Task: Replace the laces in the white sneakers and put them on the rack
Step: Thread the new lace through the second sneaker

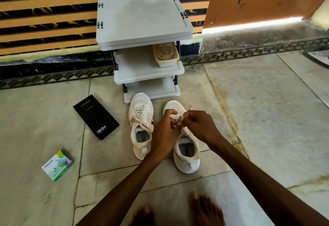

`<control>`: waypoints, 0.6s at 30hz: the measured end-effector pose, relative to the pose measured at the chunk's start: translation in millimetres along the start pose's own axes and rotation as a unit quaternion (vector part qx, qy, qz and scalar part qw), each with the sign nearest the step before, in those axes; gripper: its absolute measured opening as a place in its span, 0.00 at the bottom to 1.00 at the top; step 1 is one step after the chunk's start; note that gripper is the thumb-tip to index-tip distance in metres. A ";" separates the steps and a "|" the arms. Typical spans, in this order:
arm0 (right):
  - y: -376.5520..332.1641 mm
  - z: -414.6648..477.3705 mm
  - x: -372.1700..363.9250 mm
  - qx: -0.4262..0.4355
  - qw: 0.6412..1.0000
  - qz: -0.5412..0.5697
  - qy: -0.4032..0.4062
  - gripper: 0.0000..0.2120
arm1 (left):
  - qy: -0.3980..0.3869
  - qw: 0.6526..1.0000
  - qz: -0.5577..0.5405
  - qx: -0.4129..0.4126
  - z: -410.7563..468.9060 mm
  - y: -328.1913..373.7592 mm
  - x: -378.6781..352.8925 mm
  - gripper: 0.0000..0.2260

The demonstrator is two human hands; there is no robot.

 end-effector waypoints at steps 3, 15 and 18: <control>3.1 1.9 1.1 -0.019 1.000 0.010 0.004 0.08 | -0.004 0.999 -0.050 0.018 4.8 -2.2 6.0 0.14; 1.6 -2.6 -7.2 -0.009 0.999 0.040 0.014 0.10 | -0.101 0.988 0.042 0.108 17.5 9.2 34.0 0.10; 1.0 -3.5 -8.2 0.002 0.999 0.043 0.006 0.11 | -0.129 0.971 -0.114 0.169 10.7 15.0 41.5 0.10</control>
Point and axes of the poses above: each hand's wrist, its own z-axis towards the middle knuckle, its own x-axis out of the back of the hand, y = z × x, the point moved 3 cm from there along z, towards the middle knuckle, and after that the axes turned 5 degrees about -z, right-handed, at the moved point
